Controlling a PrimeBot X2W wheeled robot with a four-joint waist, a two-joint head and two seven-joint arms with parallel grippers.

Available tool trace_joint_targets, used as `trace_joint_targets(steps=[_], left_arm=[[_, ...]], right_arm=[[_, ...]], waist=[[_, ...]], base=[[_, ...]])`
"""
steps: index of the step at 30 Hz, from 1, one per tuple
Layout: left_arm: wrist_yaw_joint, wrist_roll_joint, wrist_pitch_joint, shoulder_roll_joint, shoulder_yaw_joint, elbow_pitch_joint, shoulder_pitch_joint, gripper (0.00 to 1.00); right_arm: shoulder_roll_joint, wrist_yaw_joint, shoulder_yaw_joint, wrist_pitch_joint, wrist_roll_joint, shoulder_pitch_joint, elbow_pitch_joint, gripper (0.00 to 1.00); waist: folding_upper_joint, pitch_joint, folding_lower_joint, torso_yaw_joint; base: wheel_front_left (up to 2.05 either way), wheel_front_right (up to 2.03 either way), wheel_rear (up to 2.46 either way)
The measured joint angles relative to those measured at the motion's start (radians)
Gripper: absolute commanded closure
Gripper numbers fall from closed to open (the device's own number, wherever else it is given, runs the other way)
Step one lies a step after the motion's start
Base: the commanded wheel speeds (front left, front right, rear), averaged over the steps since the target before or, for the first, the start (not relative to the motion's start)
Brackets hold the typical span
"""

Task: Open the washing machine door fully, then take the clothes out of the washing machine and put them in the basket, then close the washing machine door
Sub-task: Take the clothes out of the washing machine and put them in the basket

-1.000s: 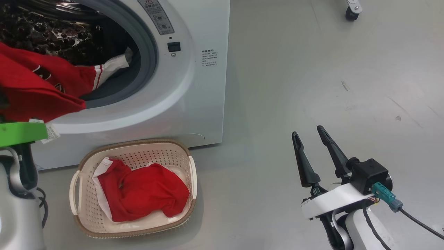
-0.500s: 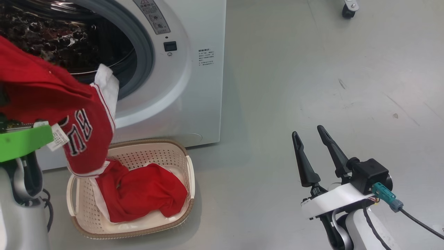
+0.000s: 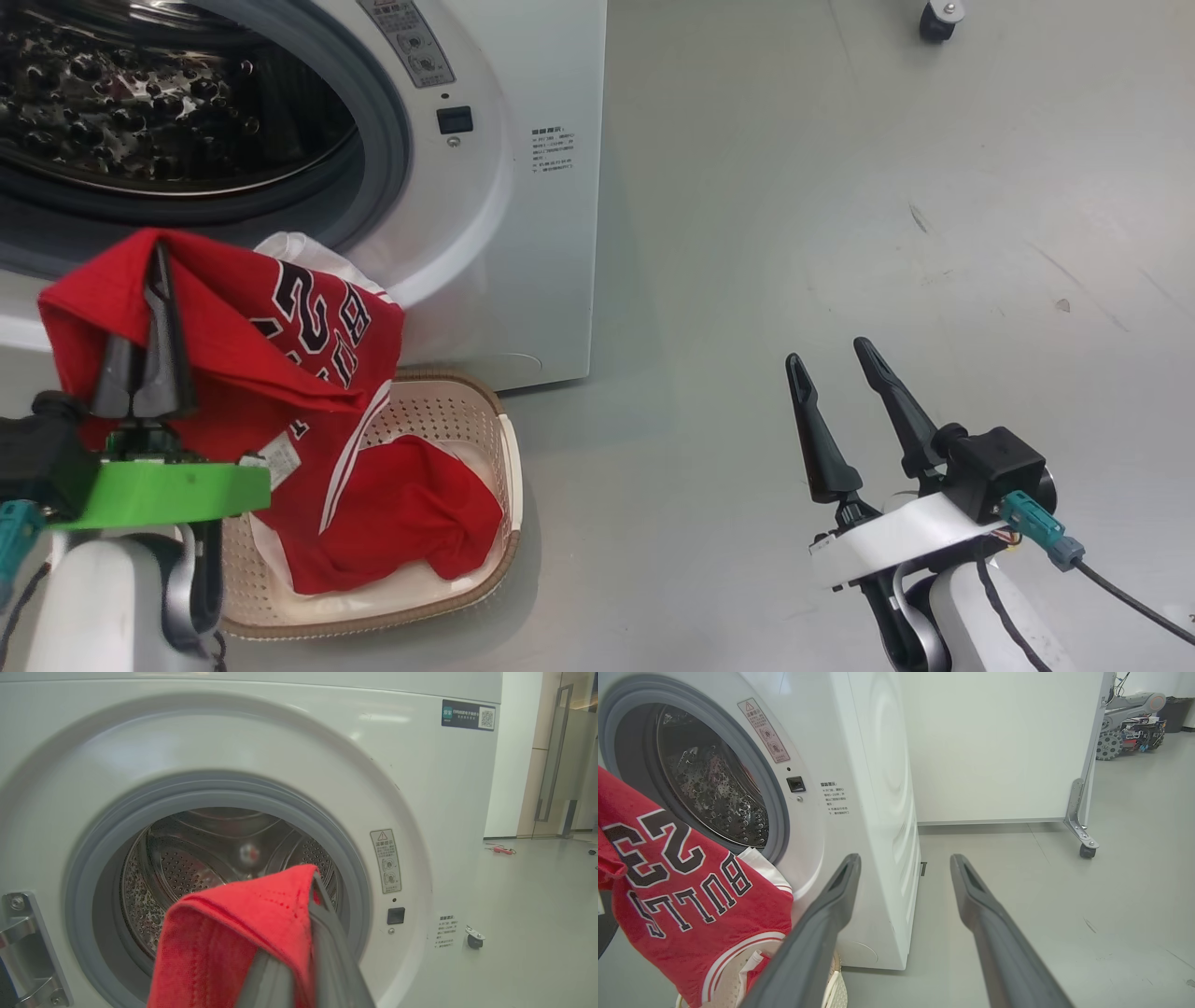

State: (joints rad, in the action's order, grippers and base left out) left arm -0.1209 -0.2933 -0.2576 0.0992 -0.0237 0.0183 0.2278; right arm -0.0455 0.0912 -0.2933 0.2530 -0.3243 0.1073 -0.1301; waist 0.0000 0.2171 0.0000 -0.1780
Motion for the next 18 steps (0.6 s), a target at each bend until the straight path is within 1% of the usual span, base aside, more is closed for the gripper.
trace_joint_targets(steps=[6,12,18], left_arm=[[0.0,0.0,0.001,0.001,0.053,-0.045,-0.041,1.0],[0.0,0.0,0.001,0.015,0.084,-0.094,-0.046,1.0],[0.0,0.007,0.008,0.03,0.099,-0.177,-0.046,1.0]], right_arm=[[0.0,0.0,-0.012,0.0,0.0,0.0,0.001,0.0],[0.0,0.004,-0.027,0.0,0.0,0.001,0.007,0.0],[0.0,0.004,-0.036,0.0,-0.006,0.005,0.012,0.0]], waist=[[0.0,0.012,0.0,-0.005],[0.0,0.038,0.0,-0.02],[0.0,0.073,0.0,-0.041]], base=[[0.0,0.0,0.0],[0.0,0.0,0.0],[0.0,0.0,0.0]])
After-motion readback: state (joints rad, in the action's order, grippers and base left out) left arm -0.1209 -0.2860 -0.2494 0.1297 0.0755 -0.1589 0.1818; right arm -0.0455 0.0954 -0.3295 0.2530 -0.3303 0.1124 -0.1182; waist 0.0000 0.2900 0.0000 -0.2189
